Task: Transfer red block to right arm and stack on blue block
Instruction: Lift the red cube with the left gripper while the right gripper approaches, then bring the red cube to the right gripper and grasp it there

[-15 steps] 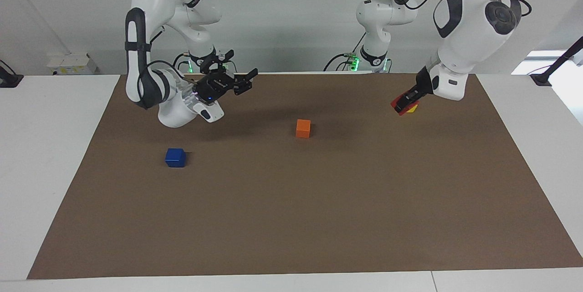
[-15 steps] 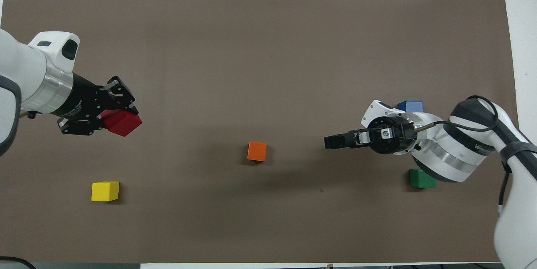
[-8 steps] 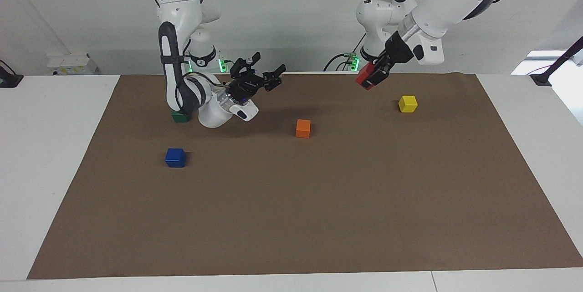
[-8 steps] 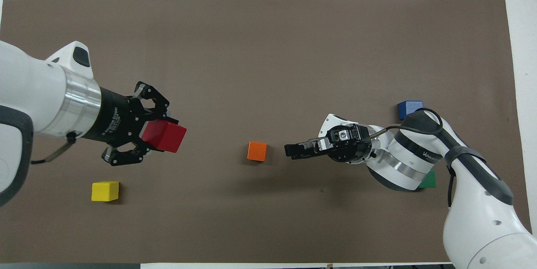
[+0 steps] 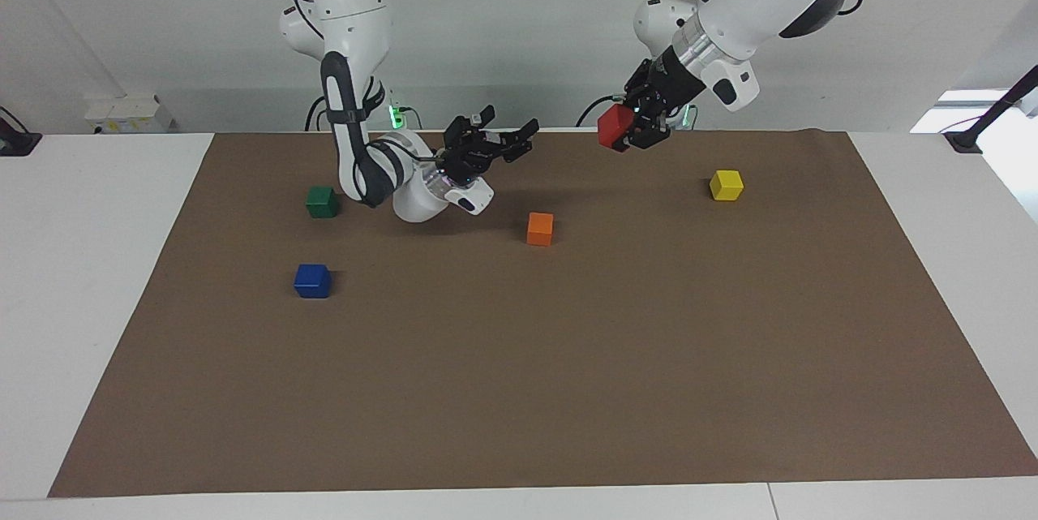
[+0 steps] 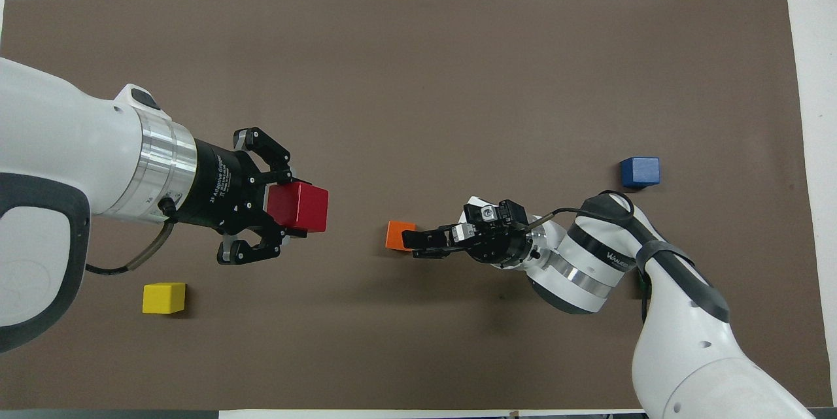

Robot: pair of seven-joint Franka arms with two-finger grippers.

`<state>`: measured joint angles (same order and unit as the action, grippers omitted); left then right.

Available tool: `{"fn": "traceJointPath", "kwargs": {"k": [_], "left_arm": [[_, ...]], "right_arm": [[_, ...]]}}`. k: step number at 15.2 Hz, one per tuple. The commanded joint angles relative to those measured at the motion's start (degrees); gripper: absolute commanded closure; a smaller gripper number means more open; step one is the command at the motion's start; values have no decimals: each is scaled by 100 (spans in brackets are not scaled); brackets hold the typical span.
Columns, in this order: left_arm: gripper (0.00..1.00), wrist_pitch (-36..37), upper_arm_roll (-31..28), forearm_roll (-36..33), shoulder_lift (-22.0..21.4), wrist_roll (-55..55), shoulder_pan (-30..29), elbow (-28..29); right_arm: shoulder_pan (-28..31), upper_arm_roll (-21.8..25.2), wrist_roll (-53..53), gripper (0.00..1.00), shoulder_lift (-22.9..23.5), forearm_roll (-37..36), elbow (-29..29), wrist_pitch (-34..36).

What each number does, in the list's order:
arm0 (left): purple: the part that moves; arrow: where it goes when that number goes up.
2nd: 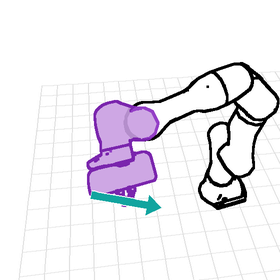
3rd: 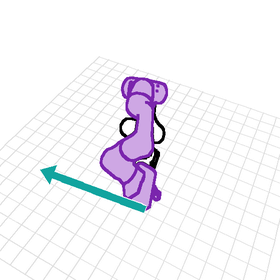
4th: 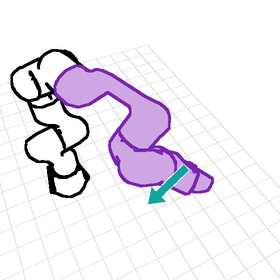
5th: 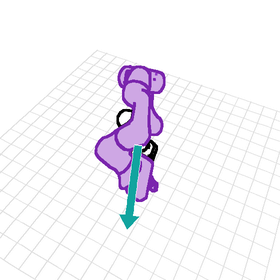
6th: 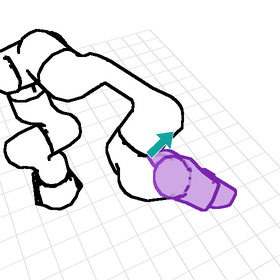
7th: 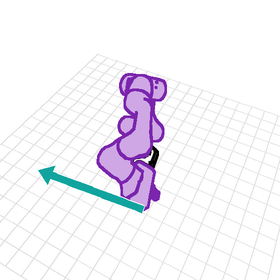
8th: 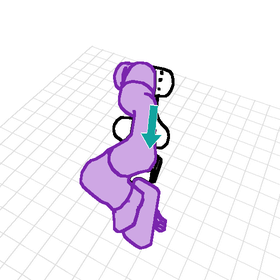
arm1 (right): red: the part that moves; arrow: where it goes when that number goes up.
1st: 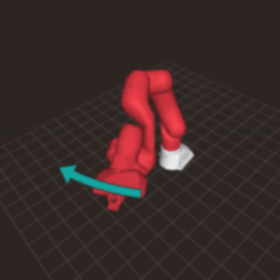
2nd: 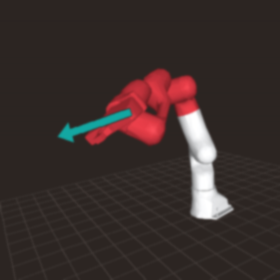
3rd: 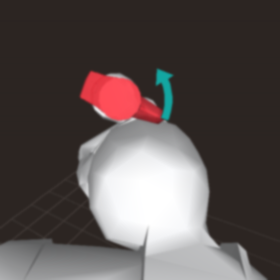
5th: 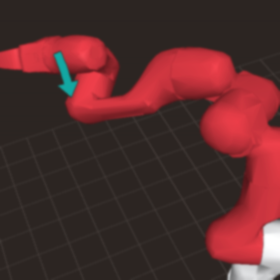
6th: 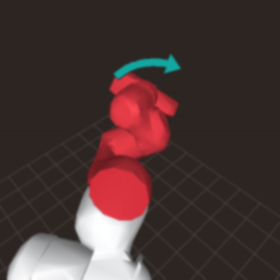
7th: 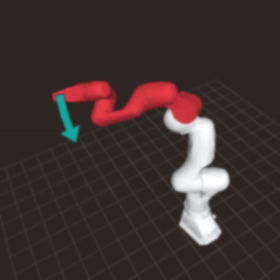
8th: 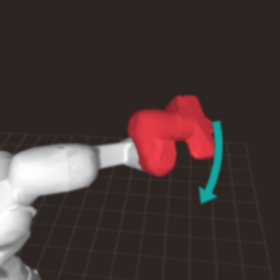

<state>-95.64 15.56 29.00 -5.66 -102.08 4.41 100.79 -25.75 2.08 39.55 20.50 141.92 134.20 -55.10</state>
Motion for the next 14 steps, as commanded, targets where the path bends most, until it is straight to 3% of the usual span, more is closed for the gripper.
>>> {"fn": "traceJointPath", "kwargs": {"k": [1, 5, 7, 14], "left_arm": [[100, -340, -53, 159, -252, -390, 244, 143], [100, -1342, -53, 159, -541, -1173, 718, 835], [100, -1343, -53, 159, -638, -1200, 763, 1004], [100, -1440, -35, 185, -718, -1340, 895, 1127]], "right_arm": [[-167, 12, 176, 0, 349, 248, -210, 227], [-263, 12, 298, 0, 358, 266, -447, -307], [-377, 12, 334, 0, 384, 449, -597, -633], [-588, 12, 588, 0, 648, 635, -957, -757]]}}
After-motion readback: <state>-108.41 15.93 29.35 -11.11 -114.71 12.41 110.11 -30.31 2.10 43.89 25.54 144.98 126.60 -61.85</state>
